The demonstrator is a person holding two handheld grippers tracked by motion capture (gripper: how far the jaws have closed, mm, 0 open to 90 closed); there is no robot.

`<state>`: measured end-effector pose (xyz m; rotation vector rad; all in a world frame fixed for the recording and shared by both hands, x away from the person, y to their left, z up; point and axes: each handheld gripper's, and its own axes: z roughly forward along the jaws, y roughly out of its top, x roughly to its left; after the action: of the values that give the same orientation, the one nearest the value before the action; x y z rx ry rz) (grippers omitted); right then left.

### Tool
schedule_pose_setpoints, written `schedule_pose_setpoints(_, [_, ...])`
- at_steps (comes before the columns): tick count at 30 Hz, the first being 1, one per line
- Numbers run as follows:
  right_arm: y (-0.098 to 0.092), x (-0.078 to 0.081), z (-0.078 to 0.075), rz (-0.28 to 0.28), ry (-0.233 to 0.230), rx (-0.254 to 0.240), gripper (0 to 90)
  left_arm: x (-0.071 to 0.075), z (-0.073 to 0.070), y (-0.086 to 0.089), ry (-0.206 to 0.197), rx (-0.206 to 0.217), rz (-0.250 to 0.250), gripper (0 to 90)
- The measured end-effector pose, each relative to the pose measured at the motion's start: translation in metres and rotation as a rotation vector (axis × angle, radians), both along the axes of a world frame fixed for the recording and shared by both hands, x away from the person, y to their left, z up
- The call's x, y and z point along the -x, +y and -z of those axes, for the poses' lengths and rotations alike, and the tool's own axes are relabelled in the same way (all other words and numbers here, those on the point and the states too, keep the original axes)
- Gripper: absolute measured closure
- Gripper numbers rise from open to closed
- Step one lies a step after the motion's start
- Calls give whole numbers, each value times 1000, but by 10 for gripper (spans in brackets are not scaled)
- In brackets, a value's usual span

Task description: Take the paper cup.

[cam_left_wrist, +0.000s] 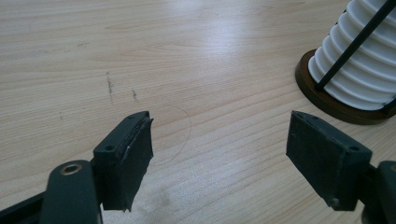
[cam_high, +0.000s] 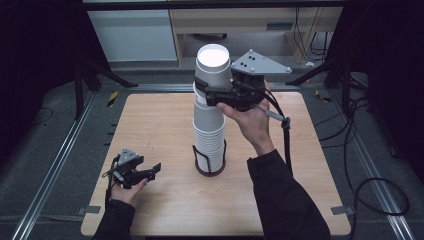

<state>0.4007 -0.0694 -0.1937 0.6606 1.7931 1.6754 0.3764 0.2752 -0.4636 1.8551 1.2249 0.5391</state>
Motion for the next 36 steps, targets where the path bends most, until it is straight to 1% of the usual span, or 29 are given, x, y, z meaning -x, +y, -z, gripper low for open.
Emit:
schedule_pose_setpoints(2, [-2,1,-2,1,-3,4,178,0,0,0,0,1,0,221])
schedule_pose_setpoints(4, [-10,4,-5,0,-10,4,179,0,0,0,0,2,2,221])
schedule_pose_setpoints(6, [-12,5,-6,2,-11,6,179,0,0,0,-1,1,3,221])
schedule_pose_setpoints(8, [-22,9,-7,9,-19,25,179,1,-1,0,-3,2,4,222])
schedule_pose_setpoints(9, [-22,9,-7,9,-19,25,179,1,-1,0,-3,2,4,222])
schedule_pose_setpoints(11, [-30,12,-8,16,-24,35,179,1,-1,0,-3,5,5,223])
schedule_pose_setpoints(12, [-38,15,-9,21,-32,33,180,1,-1,0,-5,6,8,223])
schedule_pose_setpoints(13, [-38,15,-9,21,-32,33,180,1,-1,0,-5,6,8,223])
schedule_pose_setpoints(14, [-48,18,-8,22,-29,31,180,1,-1,-1,-6,8,10,223])
schedule_pose_setpoints(15, [-48,18,-8,22,-29,31,180,2,-2,-1,-8,5,15,223])
schedule_pose_setpoints(16, [-57,21,-4,26,-19,37,179,2,-2,-1,-10,8,24,223])
schedule_pose_setpoints(17, [-57,21,-4,26,-19,37,179,2,-2,-1,-10,8,24,223])
schedule_pose_setpoints(18, [-62,22,-2,33,-17,51,179,2,-2,-2,-11,9,25,223])
schedule_pose_setpoints(19, [-71,25,3,42,-11,60,180,2,-3,-3,-9,7,33,224])
schedule_pose_setpoints(20, [-76,26,6,43,-6,61,180,2,-3,-3,-7,6,36,225])
schedule_pose_setpoints(21, [-76,26,6,43,-6,61,180,2,-3,-3,-7,6,36,227])
schedule_pose_setpoints(23, [-84,28,11,42,5,63,180,3,-4,-4,-8,8,48,229])
schedule_pose_setpoints(24, [-91,30,16,42,17,74,179,3,-6,-5,-9,10,62,235])
schedule_pose_setpoints(25, [-91,30,16,42,17,74,179,3,-6,-5,-9,10,62,237])
schedule_pose_setpoints(26, [-98,32,22,46,20,86,180,4,-7,-7,-9,7,76,239])
schedule_pose_setpoints(27, [-98,32,22,46,20,86,180,4,-7,-7,-9,7,76,241])
schedule_pose_setpoints(30, [-106,33,32,47,43,103,179,5,-9,-9,-9,8,97,244])
schedule_pose_setpoints(32, [-110,33,37,38,60,109,179,6,-11,-9,-11,8,109,246])
schedule_pose_setpoints(36, [-115,34,50,17,77,149,179,7,-15,-11,-14,8,126,253])
